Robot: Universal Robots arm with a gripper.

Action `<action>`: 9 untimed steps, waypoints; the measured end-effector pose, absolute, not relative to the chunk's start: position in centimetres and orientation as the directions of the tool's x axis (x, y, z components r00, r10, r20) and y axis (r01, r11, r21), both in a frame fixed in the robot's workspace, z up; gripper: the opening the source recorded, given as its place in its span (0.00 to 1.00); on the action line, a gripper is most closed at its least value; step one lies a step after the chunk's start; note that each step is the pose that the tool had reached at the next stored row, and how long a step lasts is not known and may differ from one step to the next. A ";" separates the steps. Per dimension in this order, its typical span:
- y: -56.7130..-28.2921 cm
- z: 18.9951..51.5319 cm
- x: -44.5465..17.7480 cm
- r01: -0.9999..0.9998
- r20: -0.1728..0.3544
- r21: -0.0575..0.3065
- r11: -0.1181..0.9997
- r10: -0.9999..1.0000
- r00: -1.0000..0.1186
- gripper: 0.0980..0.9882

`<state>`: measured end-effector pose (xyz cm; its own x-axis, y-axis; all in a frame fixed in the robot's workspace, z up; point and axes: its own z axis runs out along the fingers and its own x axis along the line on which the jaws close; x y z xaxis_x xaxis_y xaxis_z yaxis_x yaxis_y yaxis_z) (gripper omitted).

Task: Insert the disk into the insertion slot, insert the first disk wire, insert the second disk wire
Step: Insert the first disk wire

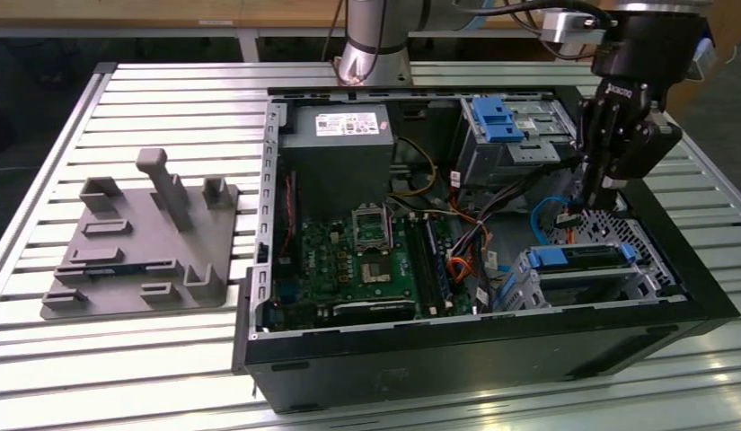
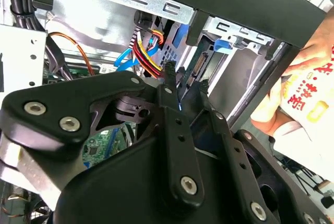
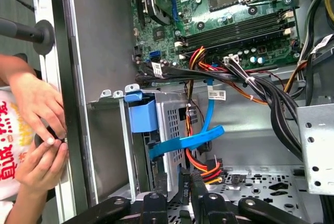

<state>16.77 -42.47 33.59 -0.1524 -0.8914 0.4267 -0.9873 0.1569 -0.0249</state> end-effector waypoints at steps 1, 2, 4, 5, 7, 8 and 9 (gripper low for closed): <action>-42.4 33.6 16.8 -0.987 0.429 -0.025 0.157 -0.890 -0.152 0.25; -42.3 33.6 16.8 -0.987 0.431 -0.026 0.157 -0.889 -0.152 0.25; -42.0 33.5 16.8 -0.987 0.433 -0.026 0.157 -0.889 -0.152 0.23; -41.9 33.5 16.8 -0.987 0.433 -0.026 0.157 -0.889 -0.152 0.23; -41.7 33.5 16.8 -0.987 0.433 -0.026 0.157 -0.888 -0.152 0.15; -41.7 33.5 16.8 -0.987 0.433 -0.026 0.157 -0.888 -0.152 0.15; -41.7 33.5 16.8 -0.987 0.433 -0.026 0.157 -0.888 -0.152 0.15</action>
<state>16.77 -41.66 33.48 -0.1524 -0.8885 0.4328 -0.9873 0.1568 -0.0259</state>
